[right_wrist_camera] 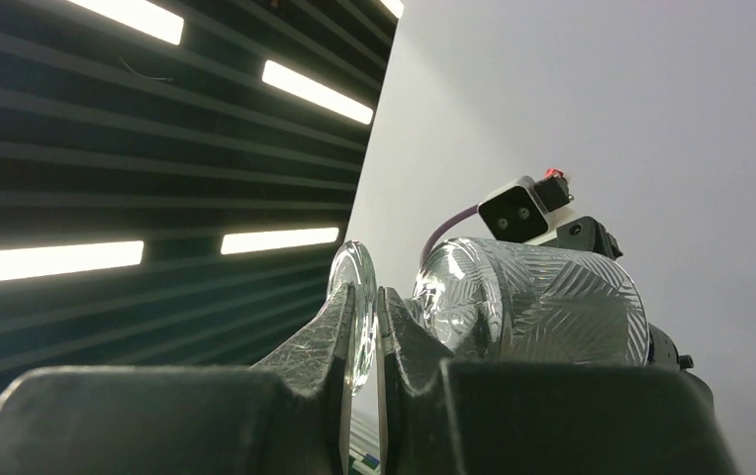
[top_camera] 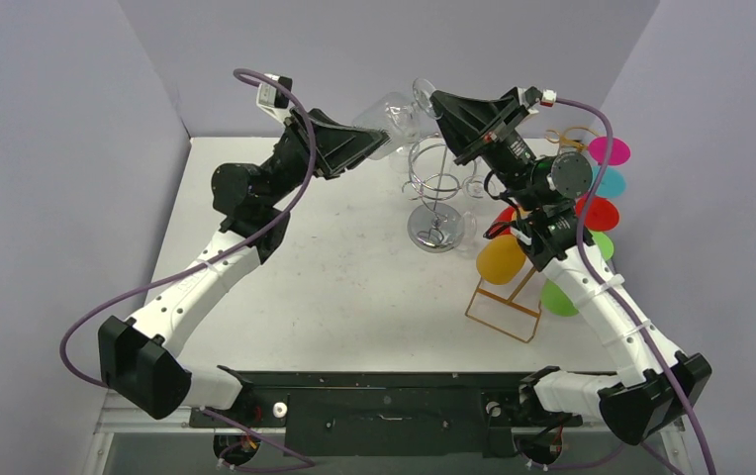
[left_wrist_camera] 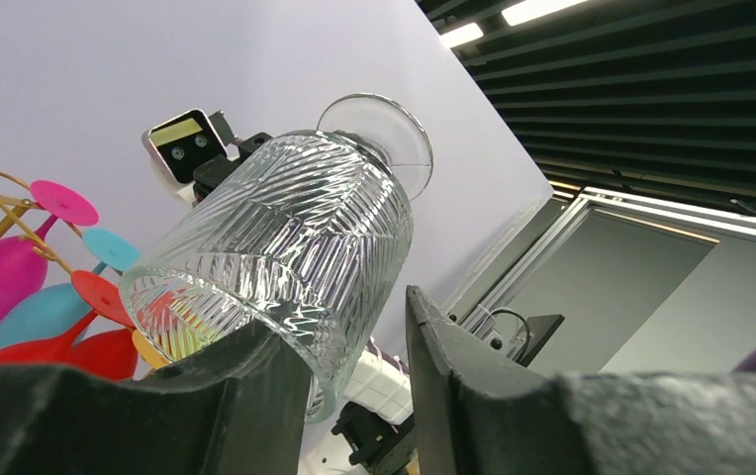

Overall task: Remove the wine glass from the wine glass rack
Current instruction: Place the wine glass at the center of the board.

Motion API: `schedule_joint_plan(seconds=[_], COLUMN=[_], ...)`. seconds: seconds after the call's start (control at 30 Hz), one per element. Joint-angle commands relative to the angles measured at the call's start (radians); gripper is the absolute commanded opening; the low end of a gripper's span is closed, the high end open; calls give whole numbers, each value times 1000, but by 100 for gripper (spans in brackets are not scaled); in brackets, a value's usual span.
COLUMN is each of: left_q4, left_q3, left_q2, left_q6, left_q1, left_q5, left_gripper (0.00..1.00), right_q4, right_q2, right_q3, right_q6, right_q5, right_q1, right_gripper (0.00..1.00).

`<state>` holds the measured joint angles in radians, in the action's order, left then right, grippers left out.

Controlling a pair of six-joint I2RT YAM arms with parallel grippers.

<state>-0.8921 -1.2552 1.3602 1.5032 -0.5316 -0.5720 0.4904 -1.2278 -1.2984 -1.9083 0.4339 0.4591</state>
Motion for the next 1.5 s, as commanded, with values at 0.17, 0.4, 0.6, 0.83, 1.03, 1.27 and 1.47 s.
schedule_joint_plan(seconds=[0.17, 0.4, 0.6, 0.83, 1.03, 1.27, 1.47], left_q4=[62, 363, 686, 1164, 1414, 1597, 1693], left_q3=[-110, -143, -176, -264, -338, -447, -583], left_q2=[-42, -119, -213, -250, -184, 7, 225], left_q6=[-112, -289, -496, -696, -811, -921, -982], left_q1=[-44, -55, -56, -56, -58, -57, -33], left_q5=[36, 82, 209, 424, 615, 807, 864], left_gripper=[11, 0, 0, 0, 0, 0, 0], right_q4=[-38, -337, -602, -830, -1044, -1235, -1307], right_q2=[60, 101, 128, 148, 150, 119, 111], right_q3=[44, -39, -107, -202, -327, -472, -492], right_q6=[98, 361, 577, 778, 982, 1155, 1212], right_q5=[-17, -34, -101, -221, -314, -393, -424], right_q1=[3, 2, -14, -22, -20, -16, -2], right_gripper=[0, 19, 60, 73, 75, 78, 79])
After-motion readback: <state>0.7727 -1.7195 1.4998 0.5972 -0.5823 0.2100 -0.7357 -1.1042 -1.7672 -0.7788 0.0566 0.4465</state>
